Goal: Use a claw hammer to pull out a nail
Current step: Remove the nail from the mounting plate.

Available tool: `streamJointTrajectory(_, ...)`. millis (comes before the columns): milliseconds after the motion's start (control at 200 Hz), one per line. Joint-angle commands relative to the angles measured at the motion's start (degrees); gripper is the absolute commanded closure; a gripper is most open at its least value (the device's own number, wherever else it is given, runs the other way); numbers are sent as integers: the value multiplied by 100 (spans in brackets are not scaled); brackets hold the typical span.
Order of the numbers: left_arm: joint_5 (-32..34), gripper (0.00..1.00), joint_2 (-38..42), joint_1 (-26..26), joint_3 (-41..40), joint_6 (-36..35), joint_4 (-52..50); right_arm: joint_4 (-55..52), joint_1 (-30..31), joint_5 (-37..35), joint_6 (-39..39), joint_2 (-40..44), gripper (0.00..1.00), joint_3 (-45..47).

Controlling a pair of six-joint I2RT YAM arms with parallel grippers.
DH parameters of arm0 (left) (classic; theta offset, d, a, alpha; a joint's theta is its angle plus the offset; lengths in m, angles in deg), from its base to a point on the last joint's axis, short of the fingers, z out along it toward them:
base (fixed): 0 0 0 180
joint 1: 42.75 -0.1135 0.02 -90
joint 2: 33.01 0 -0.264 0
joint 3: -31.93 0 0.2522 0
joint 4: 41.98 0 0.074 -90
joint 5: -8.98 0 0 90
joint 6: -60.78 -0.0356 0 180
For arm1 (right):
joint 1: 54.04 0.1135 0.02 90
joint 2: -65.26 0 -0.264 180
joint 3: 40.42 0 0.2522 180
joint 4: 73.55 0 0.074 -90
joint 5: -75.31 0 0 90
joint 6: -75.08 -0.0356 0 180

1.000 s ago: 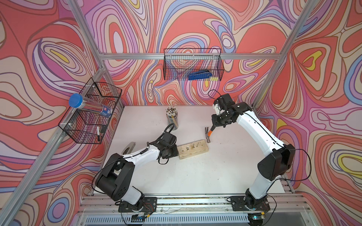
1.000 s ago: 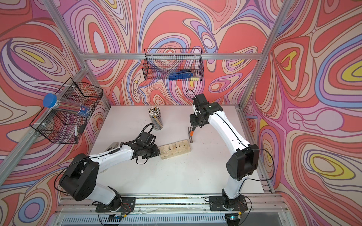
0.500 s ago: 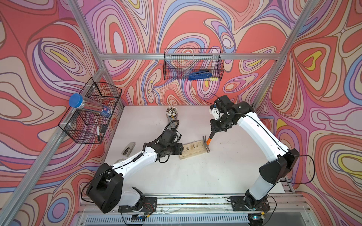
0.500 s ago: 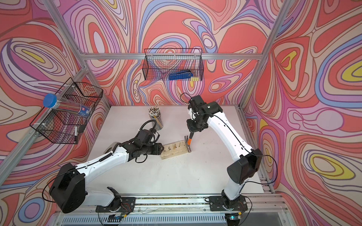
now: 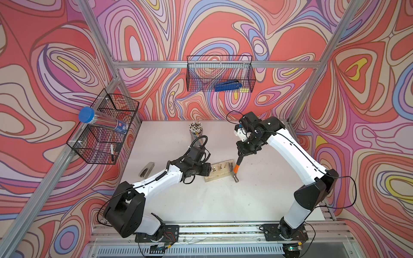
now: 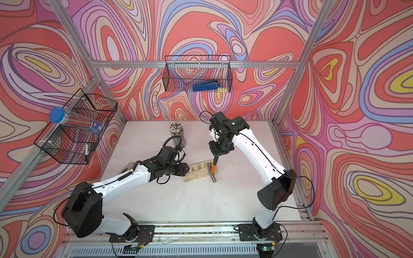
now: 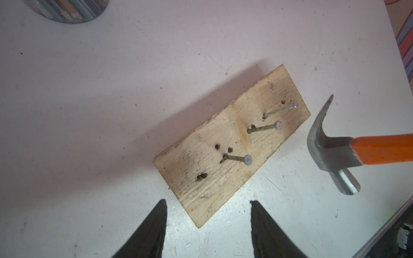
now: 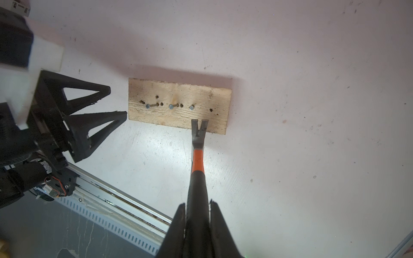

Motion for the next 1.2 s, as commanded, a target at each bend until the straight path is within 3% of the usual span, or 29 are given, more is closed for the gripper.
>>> streamJointTrajectory(0, -46, 40, -93, 59, 99, -81, 84, 84, 54, 237, -8, -140, 100, -105)
streamJointTrajectory(536, -29, 40, -209, 134, 26, 7, 153, -96, 106, 238, -193, -874, 100, -802)
streamJointTrajectory(1197, -21, 41, -134, 187, -155, 51, 151, 225, 109, -107, -175, -1083, 100, -1109)
